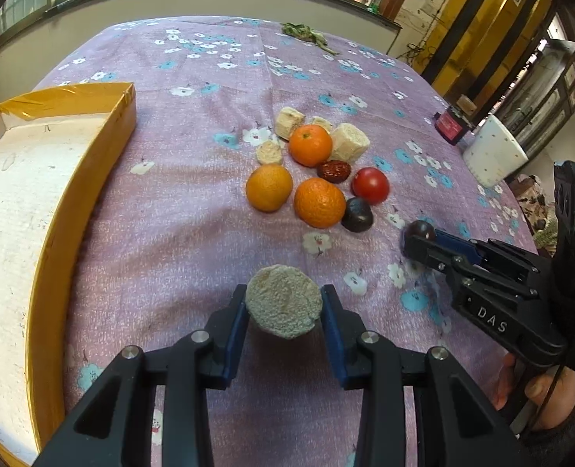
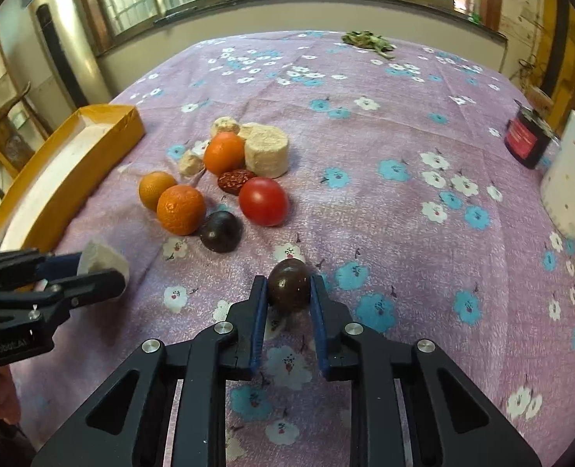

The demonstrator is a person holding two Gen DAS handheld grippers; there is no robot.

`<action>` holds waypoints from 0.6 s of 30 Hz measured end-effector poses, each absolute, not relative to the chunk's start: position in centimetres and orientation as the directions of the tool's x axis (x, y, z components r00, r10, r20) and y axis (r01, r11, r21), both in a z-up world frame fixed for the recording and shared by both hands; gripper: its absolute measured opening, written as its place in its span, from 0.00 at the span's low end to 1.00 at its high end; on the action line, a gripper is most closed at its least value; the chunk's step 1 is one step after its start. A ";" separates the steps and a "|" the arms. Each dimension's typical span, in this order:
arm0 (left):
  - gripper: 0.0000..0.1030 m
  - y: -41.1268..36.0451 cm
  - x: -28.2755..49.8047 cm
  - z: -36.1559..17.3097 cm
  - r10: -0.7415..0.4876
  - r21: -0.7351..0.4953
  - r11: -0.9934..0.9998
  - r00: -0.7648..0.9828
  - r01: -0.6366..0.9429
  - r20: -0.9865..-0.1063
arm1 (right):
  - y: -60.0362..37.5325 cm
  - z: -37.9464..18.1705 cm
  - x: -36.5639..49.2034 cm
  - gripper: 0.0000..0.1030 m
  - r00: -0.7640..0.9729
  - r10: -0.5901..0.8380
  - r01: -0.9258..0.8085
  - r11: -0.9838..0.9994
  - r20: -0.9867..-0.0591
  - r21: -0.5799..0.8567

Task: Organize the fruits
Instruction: 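Carry cake and plum over the yellow tray and open both tools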

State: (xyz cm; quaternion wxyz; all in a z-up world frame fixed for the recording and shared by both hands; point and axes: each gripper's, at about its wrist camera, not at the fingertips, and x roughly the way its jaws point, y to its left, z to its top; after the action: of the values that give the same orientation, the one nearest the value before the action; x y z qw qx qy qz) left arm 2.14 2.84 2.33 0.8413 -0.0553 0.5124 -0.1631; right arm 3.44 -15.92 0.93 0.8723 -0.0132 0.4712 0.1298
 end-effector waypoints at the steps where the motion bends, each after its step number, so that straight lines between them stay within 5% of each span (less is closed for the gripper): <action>1: 0.38 2.9 2.0 2.5 -0.339 -0.265 0.938 0.419 0.226 -0.842 | -15.8 1.2 3.2 0.20 0.529 0.210 -0.238 0.967 -0.823 0.094; 18: 0.38 6.7 -0.6 5.9 -0.373 -0.268 0.922 0.466 0.278 -0.802 | -10.6 4.7 -2.1 0.20 0.550 0.263 -0.277 0.953 -0.793 0.124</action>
State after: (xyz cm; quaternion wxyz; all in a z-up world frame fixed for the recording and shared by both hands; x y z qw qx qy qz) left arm -0.57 6.70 5.93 0.8546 -0.0495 0.4805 -0.1906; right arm -2.06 -10.58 4.68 0.8803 -0.0080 0.4490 0.1534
